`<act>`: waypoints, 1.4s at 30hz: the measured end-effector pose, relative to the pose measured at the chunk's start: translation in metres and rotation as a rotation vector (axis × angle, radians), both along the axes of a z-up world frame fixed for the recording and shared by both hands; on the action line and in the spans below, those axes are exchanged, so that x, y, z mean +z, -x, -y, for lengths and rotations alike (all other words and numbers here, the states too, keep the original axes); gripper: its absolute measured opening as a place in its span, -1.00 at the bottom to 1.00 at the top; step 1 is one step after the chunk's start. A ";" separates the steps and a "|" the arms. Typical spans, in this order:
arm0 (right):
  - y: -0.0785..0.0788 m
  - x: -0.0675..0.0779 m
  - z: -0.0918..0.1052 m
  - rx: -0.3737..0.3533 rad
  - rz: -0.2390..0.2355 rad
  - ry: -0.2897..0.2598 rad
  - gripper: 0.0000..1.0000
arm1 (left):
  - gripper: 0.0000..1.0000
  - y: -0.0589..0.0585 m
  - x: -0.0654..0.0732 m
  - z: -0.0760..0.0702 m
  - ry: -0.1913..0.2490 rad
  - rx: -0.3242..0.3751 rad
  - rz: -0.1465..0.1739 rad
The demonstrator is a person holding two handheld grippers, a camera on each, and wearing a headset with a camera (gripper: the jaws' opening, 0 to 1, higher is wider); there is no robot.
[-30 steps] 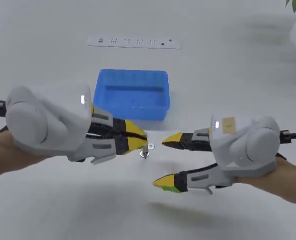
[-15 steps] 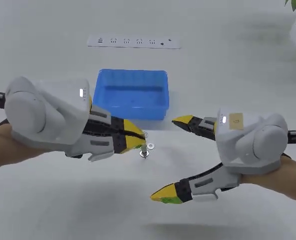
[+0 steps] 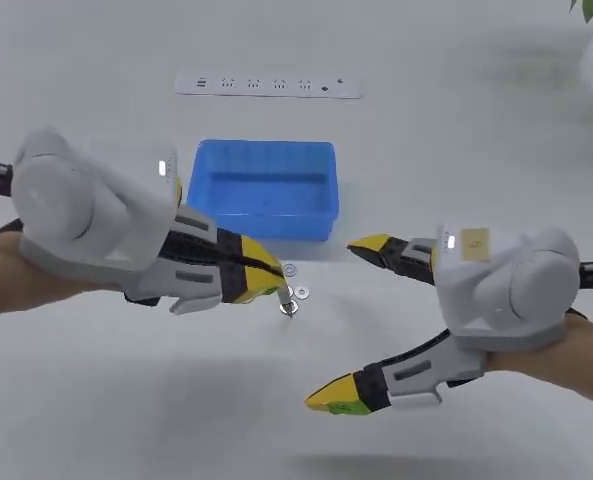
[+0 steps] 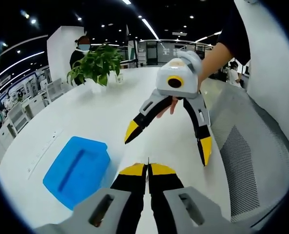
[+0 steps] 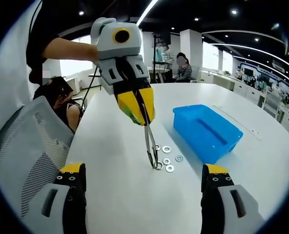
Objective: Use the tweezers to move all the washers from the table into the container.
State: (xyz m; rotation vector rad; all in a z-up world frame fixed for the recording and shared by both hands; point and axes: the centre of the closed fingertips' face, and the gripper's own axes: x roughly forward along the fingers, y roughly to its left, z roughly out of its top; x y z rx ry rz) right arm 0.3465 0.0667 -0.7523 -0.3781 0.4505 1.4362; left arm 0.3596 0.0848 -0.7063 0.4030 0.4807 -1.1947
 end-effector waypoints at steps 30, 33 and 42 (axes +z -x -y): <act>-0.014 -0.020 -0.036 0.187 0.067 0.075 -0.78 | -0.90 0.001 0.000 0.011 -0.036 -0.059 0.009; -0.015 -0.020 -0.035 0.189 0.075 0.084 -0.80 | -0.90 -0.001 0.000 0.012 -0.040 -0.057 0.014; -0.015 -0.020 -0.033 0.179 0.101 0.110 -0.82 | -0.54 0.005 -0.001 0.009 -0.052 -0.045 0.026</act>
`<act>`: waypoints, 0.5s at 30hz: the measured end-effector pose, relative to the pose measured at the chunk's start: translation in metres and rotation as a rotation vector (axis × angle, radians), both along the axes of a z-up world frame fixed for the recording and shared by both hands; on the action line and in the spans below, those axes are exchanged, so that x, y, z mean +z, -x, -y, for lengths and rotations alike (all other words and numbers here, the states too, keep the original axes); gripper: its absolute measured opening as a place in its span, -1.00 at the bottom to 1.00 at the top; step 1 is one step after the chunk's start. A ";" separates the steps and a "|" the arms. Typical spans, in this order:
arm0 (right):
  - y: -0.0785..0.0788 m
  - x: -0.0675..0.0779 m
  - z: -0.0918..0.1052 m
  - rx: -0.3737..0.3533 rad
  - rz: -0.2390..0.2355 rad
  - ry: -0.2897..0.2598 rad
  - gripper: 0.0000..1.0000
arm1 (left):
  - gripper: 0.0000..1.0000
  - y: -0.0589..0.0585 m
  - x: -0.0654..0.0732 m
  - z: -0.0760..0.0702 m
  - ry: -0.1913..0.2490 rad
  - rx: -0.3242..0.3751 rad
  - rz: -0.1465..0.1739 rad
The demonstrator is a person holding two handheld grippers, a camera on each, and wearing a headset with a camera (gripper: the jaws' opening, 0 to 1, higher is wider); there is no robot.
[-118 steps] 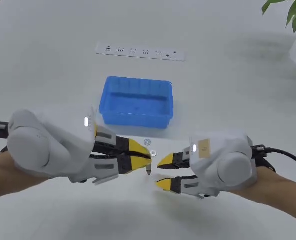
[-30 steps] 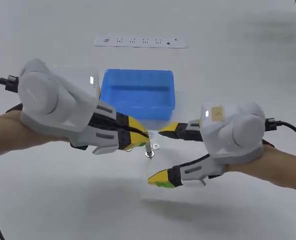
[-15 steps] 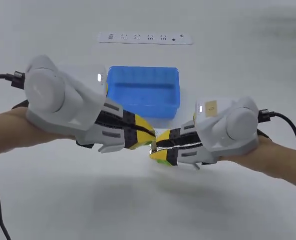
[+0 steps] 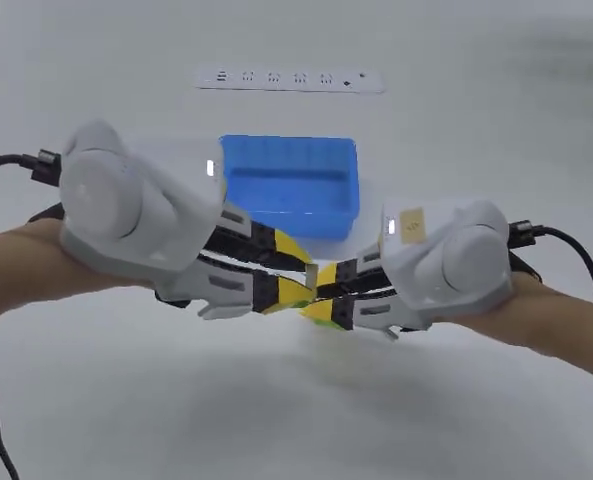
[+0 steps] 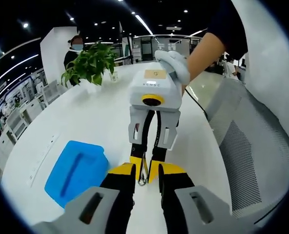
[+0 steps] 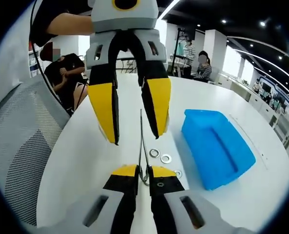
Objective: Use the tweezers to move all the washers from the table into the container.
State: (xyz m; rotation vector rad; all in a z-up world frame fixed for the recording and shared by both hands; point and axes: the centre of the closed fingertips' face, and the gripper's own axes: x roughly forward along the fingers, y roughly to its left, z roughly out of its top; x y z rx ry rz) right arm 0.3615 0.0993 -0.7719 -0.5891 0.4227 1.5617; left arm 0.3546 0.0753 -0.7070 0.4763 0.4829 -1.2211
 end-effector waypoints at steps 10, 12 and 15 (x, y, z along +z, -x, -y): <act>0.002 0.020 0.000 -0.038 -0.009 -0.027 -0.82 | -0.26 -0.001 0.023 -0.021 0.091 0.138 0.057; 0.003 0.026 0.000 -0.040 -0.011 -0.030 -0.82 | -0.21 0.002 0.027 -0.024 0.118 0.162 0.058; 0.005 0.035 -0.002 -0.041 -0.012 -0.040 -0.82 | -0.14 0.007 0.028 -0.031 0.131 0.190 0.062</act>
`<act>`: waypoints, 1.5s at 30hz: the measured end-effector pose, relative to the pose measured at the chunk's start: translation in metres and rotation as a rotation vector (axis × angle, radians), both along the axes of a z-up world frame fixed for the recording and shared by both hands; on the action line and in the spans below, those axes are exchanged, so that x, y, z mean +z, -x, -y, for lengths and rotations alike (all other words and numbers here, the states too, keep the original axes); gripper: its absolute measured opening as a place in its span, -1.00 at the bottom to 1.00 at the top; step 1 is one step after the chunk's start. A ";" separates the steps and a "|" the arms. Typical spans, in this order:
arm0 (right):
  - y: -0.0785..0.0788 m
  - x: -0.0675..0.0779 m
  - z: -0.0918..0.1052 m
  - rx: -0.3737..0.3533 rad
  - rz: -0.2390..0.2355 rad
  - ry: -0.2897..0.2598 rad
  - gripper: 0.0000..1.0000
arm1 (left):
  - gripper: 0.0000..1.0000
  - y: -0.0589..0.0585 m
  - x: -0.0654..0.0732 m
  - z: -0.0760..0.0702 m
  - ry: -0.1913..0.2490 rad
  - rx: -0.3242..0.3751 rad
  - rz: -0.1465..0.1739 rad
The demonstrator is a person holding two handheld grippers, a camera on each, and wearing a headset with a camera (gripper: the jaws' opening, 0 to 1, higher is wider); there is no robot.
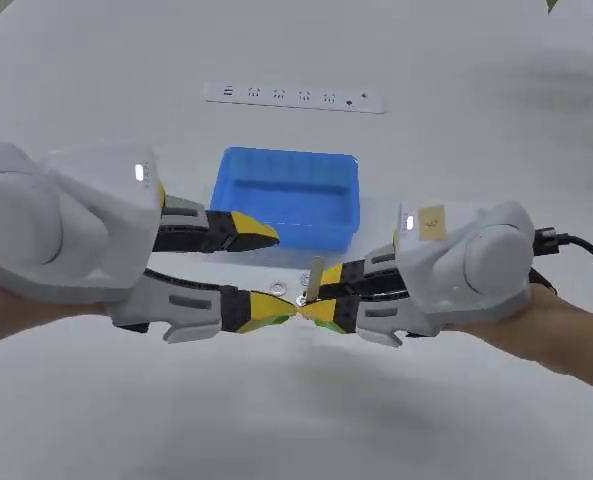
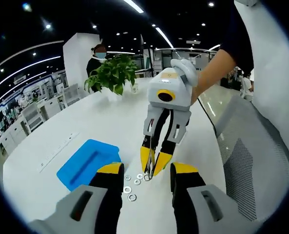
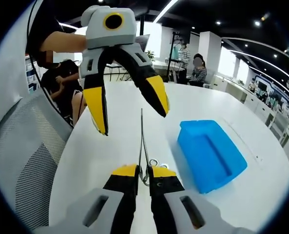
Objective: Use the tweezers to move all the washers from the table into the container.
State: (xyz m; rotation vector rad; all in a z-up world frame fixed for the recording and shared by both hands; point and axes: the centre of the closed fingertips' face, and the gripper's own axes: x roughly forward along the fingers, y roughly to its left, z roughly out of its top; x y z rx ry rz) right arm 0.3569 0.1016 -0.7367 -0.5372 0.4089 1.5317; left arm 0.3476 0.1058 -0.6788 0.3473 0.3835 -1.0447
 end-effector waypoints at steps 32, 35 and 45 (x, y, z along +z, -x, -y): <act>-0.071 0.081 -0.037 -0.050 0.184 -0.063 -0.81 | 0.99 0.023 -0.024 -0.064 0.109 0.293 -0.028; -0.084 0.078 -0.043 -0.063 0.180 -0.066 -0.81 | 0.99 0.023 -0.025 -0.071 0.134 0.328 -0.030; -0.121 0.039 -0.046 -0.103 0.160 -0.004 -0.81 | 0.91 0.009 -0.009 -0.097 0.305 0.536 0.057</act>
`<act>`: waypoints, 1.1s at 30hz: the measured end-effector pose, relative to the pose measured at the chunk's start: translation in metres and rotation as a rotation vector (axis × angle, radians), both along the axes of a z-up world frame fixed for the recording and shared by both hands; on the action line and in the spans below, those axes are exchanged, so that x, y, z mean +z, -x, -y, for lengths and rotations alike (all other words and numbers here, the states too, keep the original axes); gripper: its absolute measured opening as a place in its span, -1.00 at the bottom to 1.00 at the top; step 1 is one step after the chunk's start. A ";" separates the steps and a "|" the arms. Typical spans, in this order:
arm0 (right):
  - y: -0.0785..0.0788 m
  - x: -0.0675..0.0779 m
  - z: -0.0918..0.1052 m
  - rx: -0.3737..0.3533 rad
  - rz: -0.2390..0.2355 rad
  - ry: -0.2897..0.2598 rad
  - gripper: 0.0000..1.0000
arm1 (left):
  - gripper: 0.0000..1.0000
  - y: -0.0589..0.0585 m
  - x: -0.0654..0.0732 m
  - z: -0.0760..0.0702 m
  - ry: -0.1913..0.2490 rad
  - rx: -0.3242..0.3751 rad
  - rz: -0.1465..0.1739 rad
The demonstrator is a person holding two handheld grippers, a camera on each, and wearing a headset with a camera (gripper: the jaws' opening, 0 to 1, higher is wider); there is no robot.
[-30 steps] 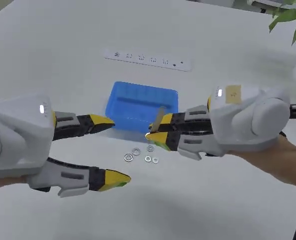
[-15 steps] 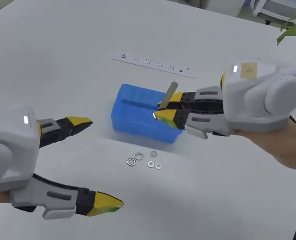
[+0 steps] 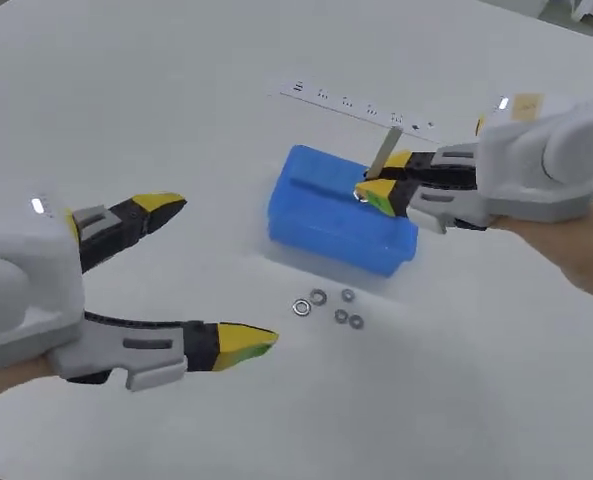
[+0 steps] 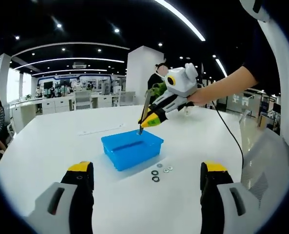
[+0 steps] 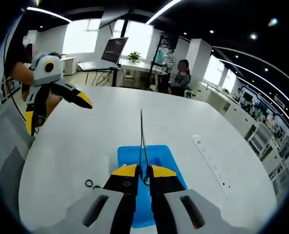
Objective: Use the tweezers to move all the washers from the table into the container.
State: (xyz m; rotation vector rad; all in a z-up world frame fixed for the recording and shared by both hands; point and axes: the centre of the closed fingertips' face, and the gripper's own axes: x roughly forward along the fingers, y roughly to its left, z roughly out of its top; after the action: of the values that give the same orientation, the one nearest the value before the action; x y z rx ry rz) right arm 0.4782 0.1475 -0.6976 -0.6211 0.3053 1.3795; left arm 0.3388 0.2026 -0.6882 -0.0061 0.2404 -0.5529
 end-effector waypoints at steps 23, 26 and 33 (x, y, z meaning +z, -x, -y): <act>-0.005 -0.044 -0.008 0.059 -0.015 0.065 -0.81 | 0.87 -0.019 -0.019 0.008 -0.033 -0.040 0.005; -0.006 -0.050 -0.008 0.064 -0.022 0.068 -0.81 | 0.87 -0.019 -0.020 0.010 -0.034 -0.048 0.000; -0.010 -0.060 -0.010 0.057 -0.047 0.063 -0.81 | 0.88 -0.014 -0.024 0.014 -0.047 -0.072 -0.020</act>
State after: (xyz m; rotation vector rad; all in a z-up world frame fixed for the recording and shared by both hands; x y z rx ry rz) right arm 0.4884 0.1575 -0.7577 -0.6542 0.3718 1.4452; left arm 0.3532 0.1885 -0.7122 0.0428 0.2742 -0.6189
